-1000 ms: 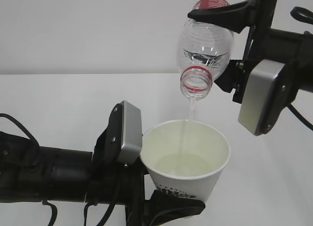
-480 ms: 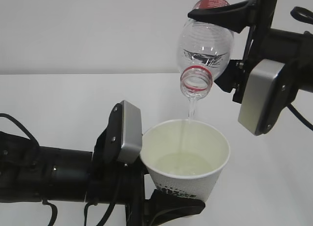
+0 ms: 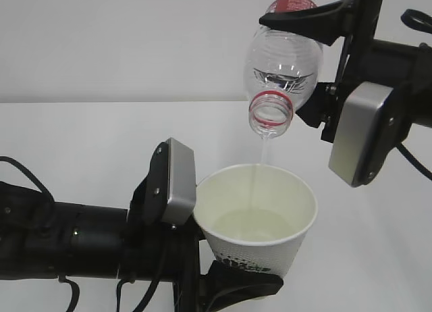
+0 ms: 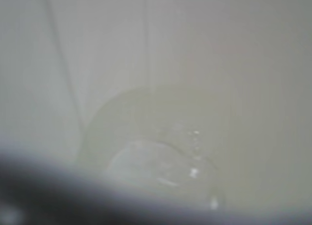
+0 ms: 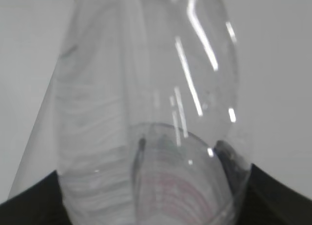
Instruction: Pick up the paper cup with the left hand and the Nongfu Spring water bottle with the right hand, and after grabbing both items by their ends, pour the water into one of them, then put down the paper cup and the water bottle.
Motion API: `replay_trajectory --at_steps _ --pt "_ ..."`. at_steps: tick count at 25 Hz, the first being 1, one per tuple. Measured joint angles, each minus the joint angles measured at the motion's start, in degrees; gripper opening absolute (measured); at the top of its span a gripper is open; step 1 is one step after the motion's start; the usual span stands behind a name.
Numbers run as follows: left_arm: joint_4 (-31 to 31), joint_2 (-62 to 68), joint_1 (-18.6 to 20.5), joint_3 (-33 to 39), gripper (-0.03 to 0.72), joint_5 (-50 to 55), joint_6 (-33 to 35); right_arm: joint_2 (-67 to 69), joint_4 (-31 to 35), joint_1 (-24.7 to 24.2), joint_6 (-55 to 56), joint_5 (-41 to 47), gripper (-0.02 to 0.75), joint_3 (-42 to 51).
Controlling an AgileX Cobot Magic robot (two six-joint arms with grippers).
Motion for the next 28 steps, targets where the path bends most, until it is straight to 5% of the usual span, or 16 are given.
replay_trajectory --at_steps 28 --pt "-0.10 0.00 0.00 0.00 0.476 0.00 0.00 0.00 0.09 0.00 0.00 0.00 0.518 0.00"
